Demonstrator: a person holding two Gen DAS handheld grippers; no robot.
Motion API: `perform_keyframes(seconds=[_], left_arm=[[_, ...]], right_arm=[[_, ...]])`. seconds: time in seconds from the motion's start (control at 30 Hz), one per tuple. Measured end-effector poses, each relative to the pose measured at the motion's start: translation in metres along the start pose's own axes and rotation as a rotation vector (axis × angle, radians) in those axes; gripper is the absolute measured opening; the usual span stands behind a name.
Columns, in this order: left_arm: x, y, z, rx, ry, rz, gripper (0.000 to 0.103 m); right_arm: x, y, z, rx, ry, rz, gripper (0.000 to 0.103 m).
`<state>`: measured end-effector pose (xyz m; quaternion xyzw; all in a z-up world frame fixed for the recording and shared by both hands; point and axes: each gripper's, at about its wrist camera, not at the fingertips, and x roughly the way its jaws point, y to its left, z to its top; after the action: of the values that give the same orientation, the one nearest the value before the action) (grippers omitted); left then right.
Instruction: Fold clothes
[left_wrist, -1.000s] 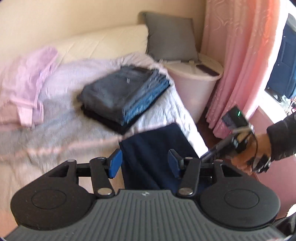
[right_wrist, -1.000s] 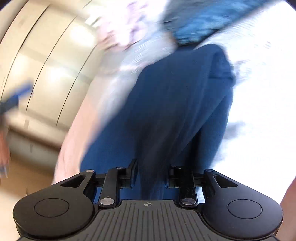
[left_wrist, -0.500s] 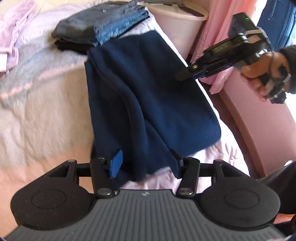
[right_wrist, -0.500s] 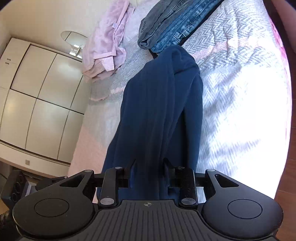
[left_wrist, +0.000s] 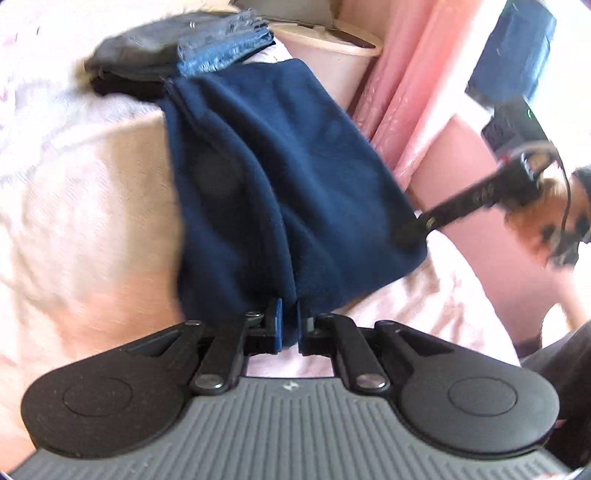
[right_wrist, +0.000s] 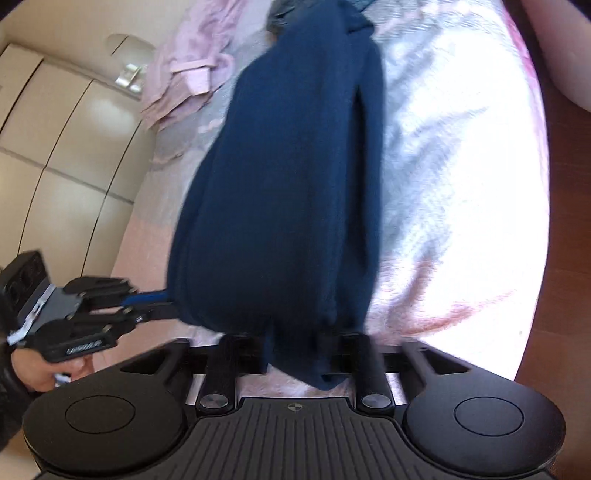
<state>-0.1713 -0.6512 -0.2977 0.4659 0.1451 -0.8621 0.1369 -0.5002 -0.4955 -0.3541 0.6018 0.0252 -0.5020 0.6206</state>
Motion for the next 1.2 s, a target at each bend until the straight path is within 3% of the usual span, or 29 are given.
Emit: perform_keyframes(seconds=[0.03,0.07,0.2,0.27,0.37,0.4,0.43,0.53,0.6,0.67,0.7,0.77,0.87,0.93,1.07,1.2], left_arm=[[-0.002,0.011,-0.002,-0.006,-0.004,0.017,0.007],[-0.002,0.019,-0.005,-0.018,-0.004,0.044,0.0],[-0.013,0.047,-0.016,-0.083,-0.038,0.113,0.0],[-0.029,0.049,-0.021,-0.118,-0.089,0.053,0.0],[-0.034,0.031,-0.027,-0.098,-0.111,-0.054,0.022],[-0.025,0.022,-0.03,-0.065,-0.086,-0.066,0.029],[-0.016,0.013,-0.032,-0.032,-0.061,-0.077,0.029],[0.015,-0.003,-0.037,-0.024,-0.031,-0.092,0.029],[0.027,-0.008,-0.038,-0.052,-0.056,-0.075,0.027],[0.033,-0.01,-0.038,-0.075,-0.076,-0.024,0.007],[0.031,-0.009,-0.037,-0.066,-0.072,-0.002,0.007],[0.019,-0.01,-0.03,0.015,-0.048,0.026,0.006],[-0.002,-0.016,-0.02,0.261,-0.006,0.155,0.006],[0.003,-0.007,-0.017,0.282,0.009,0.171,0.007],[0.02,0.013,-0.028,0.119,0.045,0.102,0.01],[-0.006,0.024,-0.046,-0.007,0.031,0.112,0.01]], right_arm=[[-0.001,0.0,0.001,-0.012,-0.007,0.0,0.011],[-0.002,0.002,0.0,-0.038,-0.008,-0.004,0.011],[-0.008,0.001,-0.006,-0.064,-0.008,-0.05,0.011],[-0.011,0.001,-0.008,-0.042,-0.018,-0.044,0.011],[-0.017,0.006,-0.012,-0.034,-0.033,-0.038,0.011],[-0.019,0.007,-0.013,-0.03,-0.037,-0.036,0.011],[-0.019,0.005,-0.014,-0.012,-0.041,-0.034,0.011],[-0.018,0.004,-0.013,0.008,-0.044,-0.037,0.011],[-0.017,0.006,-0.012,-0.007,-0.042,-0.045,0.011],[-0.012,0.009,-0.009,-0.019,-0.032,-0.052,0.011],[-0.011,0.008,-0.007,-0.026,-0.024,-0.057,0.011],[-0.009,0.009,-0.004,-0.039,-0.003,-0.064,0.01],[-0.01,0.014,0.003,-0.092,0.029,-0.069,0.008],[-0.01,0.015,0.004,-0.115,0.039,-0.061,0.008],[-0.002,0.014,0.003,-0.099,0.04,-0.068,0.008],[-0.014,0.009,0.001,-0.043,0.018,-0.089,0.008]])
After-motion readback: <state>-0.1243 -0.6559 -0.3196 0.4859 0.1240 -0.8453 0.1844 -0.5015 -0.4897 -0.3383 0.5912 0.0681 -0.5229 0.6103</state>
